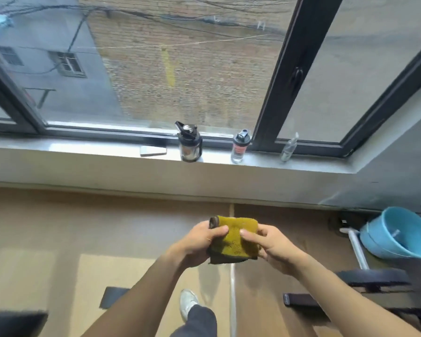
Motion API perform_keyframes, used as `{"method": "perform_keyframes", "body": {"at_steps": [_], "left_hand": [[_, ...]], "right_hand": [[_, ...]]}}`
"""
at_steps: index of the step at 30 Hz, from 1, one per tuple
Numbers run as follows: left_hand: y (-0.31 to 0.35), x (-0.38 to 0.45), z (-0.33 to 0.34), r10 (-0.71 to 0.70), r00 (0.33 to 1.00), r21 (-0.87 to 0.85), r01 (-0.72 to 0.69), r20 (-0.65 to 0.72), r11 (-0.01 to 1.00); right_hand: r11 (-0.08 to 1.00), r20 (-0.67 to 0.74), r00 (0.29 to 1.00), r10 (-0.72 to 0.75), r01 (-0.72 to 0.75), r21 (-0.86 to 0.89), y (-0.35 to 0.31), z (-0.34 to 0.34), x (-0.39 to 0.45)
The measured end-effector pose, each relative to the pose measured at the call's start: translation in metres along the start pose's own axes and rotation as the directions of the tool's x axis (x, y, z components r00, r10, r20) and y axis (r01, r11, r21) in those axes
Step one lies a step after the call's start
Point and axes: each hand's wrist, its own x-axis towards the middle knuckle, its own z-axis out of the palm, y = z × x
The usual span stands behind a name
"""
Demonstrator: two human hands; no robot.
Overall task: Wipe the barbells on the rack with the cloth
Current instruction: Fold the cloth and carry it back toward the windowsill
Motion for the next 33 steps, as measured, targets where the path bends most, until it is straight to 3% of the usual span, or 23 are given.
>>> {"method": "perform_keyframes", "body": {"at_steps": [2,6,10,16,18,21,25,30,33], "left_hand": [[0.019,0.031,-0.013,-0.016,0.999,0.072,0.013,0.036,0.997],[0.050,0.094,-0.018,-0.153,0.987,0.172,0.144,0.041,0.974],[0.079,0.155,0.012,-0.285,0.957,0.024,0.284,0.048,0.958],[0.104,0.264,0.065,-0.215,0.975,0.083,0.209,0.061,0.974],[0.108,0.310,0.076,-0.159,0.987,0.140,0.161,-0.025,0.977],[0.115,0.376,0.082,-0.118,0.973,0.170,0.153,-0.198,0.974],[0.121,0.449,0.079,-0.140,0.925,0.220,0.228,-0.353,0.949],[0.130,0.525,0.089,-0.083,0.895,0.302,0.234,-0.438,0.924],[0.141,0.562,0.098,-0.059,0.881,0.357,0.250,-0.469,0.900]], "right_hand": [[1.000,-0.076,0.997,-0.012,0.010,-0.024,-0.014,-0.012,0.023],[0.947,-0.255,0.954,-0.156,0.071,-0.312,-0.048,-0.057,0.067],[0.930,-0.402,0.875,-0.268,0.125,-0.346,-0.071,-0.107,0.097],[0.921,-0.630,0.685,-0.366,0.168,-0.352,-0.095,-0.187,0.156],[0.922,-0.625,0.695,-0.355,0.152,-0.356,-0.109,-0.224,0.187],[0.922,-0.548,0.786,-0.286,0.070,-0.381,-0.124,-0.280,0.237],[0.963,-0.417,0.909,-0.014,-0.100,-0.250,-0.139,-0.340,0.295],[0.966,-0.450,0.882,0.138,-0.221,-0.136,-0.146,-0.393,0.349],[0.982,-0.480,0.865,0.145,-0.185,-0.037,-0.148,-0.408,0.380]]}}
